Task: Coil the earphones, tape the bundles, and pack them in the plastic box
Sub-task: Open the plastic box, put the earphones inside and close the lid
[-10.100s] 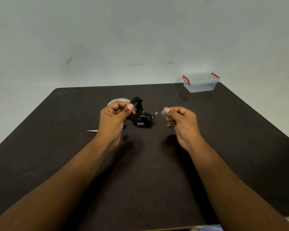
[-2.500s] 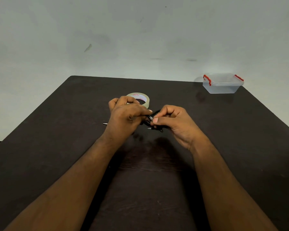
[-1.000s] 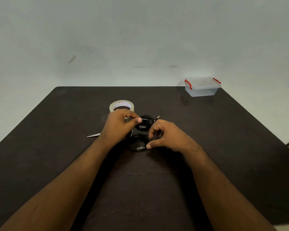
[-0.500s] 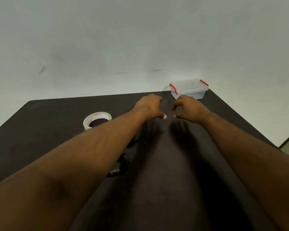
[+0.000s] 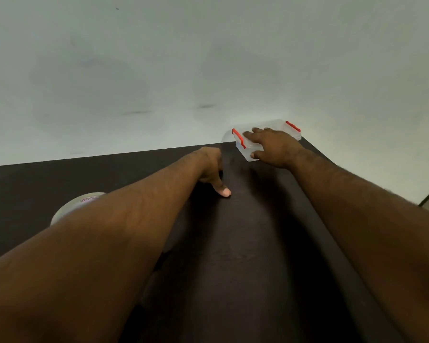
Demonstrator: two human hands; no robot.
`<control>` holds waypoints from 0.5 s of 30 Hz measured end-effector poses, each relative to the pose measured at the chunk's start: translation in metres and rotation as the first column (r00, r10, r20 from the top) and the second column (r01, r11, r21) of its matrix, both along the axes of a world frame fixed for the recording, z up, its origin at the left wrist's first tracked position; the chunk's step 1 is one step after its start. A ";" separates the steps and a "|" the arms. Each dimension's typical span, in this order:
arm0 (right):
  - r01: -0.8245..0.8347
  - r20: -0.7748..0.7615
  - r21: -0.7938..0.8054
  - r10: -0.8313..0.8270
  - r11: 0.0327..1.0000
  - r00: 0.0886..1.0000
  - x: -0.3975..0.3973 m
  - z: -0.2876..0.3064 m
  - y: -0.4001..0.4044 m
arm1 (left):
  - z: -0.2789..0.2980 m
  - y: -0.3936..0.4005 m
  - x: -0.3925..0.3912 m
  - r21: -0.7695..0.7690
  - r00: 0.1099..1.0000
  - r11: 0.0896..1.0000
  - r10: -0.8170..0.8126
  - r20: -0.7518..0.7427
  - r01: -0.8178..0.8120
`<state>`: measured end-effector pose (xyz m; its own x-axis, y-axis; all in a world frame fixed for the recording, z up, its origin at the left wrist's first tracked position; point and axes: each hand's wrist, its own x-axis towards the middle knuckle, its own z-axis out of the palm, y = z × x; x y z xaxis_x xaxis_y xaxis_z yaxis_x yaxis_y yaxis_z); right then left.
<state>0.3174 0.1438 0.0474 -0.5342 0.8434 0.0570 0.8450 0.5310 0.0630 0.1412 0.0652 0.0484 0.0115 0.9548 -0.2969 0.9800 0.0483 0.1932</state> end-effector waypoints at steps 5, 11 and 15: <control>0.008 0.084 0.085 -0.015 0.996 0.996 -0.007 0.006 -0.010 | -0.001 -0.007 -0.005 0.033 0.997 0.999 0.012 0.076 -0.015; -0.101 0.211 0.140 0.070 0.985 0.975 -0.019 0.034 -0.095 | -0.011 -0.059 -0.012 0.222 0.946 0.951 0.146 0.288 -0.214; -0.175 0.254 0.170 0.128 0.970 0.959 -0.031 0.045 -0.197 | 0.004 -0.142 -0.012 0.200 0.518 0.785 0.174 0.838 -0.587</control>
<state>0.2861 -0.0530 0.0923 -0.6723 0.7377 0.0615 0.7031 0.6103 0.3650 0.1290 -0.0773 0.0527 -0.3693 0.9280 0.0492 0.3589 0.0935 0.9287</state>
